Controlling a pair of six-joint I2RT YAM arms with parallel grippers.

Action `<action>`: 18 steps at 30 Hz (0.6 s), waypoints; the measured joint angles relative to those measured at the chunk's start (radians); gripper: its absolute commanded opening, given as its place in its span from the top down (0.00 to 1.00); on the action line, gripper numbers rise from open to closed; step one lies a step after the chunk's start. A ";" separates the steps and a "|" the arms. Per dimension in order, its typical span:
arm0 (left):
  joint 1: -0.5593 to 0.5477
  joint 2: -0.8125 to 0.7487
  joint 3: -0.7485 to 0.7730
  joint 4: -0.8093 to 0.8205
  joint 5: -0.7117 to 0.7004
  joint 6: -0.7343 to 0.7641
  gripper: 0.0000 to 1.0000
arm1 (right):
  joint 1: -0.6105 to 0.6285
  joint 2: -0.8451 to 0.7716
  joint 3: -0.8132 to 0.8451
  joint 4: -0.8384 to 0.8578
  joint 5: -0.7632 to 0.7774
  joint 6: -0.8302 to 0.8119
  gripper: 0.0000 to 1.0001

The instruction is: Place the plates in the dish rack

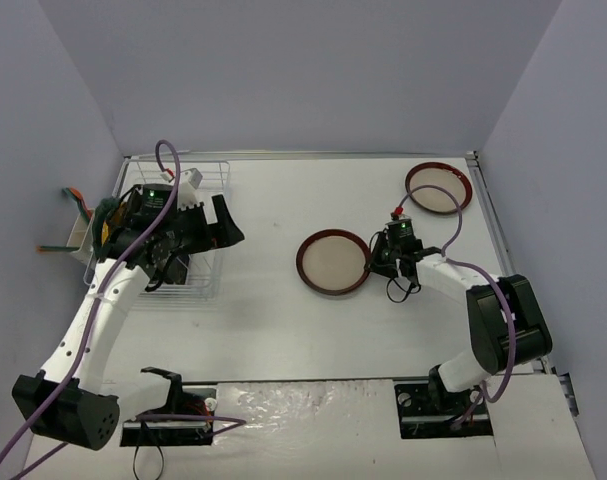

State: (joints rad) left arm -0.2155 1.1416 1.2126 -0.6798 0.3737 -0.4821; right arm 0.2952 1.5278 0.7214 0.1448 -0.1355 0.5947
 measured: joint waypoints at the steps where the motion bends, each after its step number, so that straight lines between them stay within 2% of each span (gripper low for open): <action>1: -0.017 0.006 -0.002 0.013 0.000 -0.009 0.03 | 0.000 -0.013 -0.006 -0.006 -0.001 -0.009 0.76; 4: -0.054 0.016 -0.022 0.053 0.002 -0.035 0.03 | -0.001 -0.022 -0.013 -0.025 -0.010 -0.034 0.70; 11: -0.092 0.041 -0.064 0.111 0.000 -0.082 0.03 | -0.002 0.018 -0.011 -0.026 -0.040 -0.071 0.69; 15: -0.114 0.060 -0.088 0.143 0.000 -0.104 0.03 | -0.006 0.043 -0.001 -0.007 -0.056 -0.078 0.76; 18: -0.141 0.070 -0.119 0.190 -0.001 -0.127 0.03 | -0.011 0.062 0.000 0.028 -0.077 -0.074 0.91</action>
State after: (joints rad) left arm -0.3560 1.2116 1.0938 -0.4899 0.3731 -0.6089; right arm 0.2839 1.5901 0.7211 0.1727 -0.2129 0.5207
